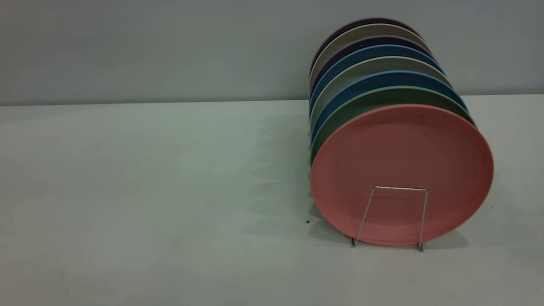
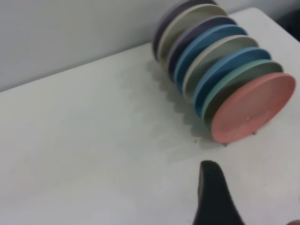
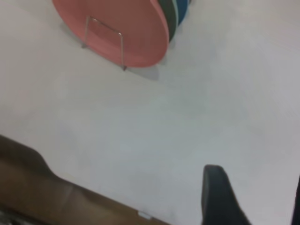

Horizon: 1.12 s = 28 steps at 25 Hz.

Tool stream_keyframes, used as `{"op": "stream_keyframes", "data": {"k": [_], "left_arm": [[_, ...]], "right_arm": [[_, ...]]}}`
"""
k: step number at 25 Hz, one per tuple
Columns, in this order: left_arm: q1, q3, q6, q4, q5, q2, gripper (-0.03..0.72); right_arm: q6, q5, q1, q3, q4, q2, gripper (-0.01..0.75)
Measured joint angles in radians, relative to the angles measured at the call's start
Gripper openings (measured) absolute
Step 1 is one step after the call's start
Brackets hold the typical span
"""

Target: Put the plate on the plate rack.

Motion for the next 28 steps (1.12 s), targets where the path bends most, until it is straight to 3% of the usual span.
{"op": "stream_keyframes", "data": {"k": [6, 12, 28], "left_arm": [[0.0, 0.145, -0.169, 0.084, 0.036, -0.304, 0.468], [0.0, 0.255, -0.216, 0.175, 0.09, -0.513, 0.468], [-0.04, 0.457, -0.292, 0.412, 0.144, -0.659, 0.468]], "right_arm": [[0.005, 0.0, 0.0, 0.126, 0.061, -0.134, 0.405], [0.005, -0.016, 0.0, 0.235, 0.103, -0.223, 0.405], [-0.017, -0.126, 0.0, 0.31, 0.151, -0.338, 0.403]]}}
